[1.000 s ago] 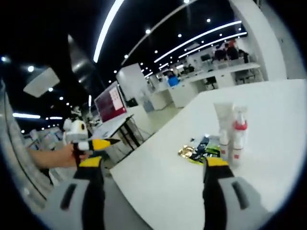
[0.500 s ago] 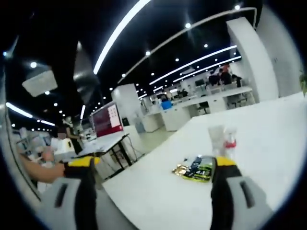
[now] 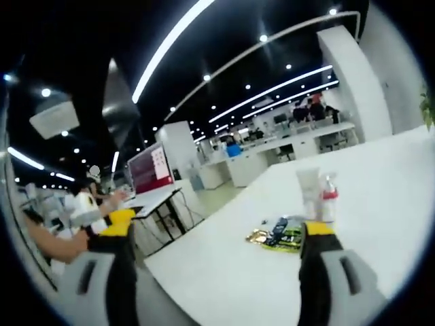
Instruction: Arrange the skincare products in the storage area until every visible bottle or jar stands upright without overlapping.
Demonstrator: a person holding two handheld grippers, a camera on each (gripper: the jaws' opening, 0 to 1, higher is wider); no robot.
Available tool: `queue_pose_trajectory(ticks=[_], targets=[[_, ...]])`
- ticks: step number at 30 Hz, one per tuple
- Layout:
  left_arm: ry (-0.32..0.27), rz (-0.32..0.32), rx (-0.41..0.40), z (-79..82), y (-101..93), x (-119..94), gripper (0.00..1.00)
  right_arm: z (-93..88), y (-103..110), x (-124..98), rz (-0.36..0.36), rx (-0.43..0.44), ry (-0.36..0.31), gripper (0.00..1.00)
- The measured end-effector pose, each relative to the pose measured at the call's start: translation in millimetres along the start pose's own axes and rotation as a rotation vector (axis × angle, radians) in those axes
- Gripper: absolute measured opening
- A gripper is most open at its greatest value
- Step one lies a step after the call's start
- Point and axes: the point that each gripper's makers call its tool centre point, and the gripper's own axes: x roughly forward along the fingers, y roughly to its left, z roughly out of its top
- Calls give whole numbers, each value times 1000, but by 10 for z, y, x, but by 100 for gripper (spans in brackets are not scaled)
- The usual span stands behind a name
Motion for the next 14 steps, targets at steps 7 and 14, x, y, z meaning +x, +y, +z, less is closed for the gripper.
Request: queue_pose_trajectory(ticks=[7,14], targets=[[45,0,63,-115,-42,38,100,-232,89,88,20,-29,47,99],[47,-4,42,-115,-15,25,100,-215,-5,76,-14,-48,31,99]])
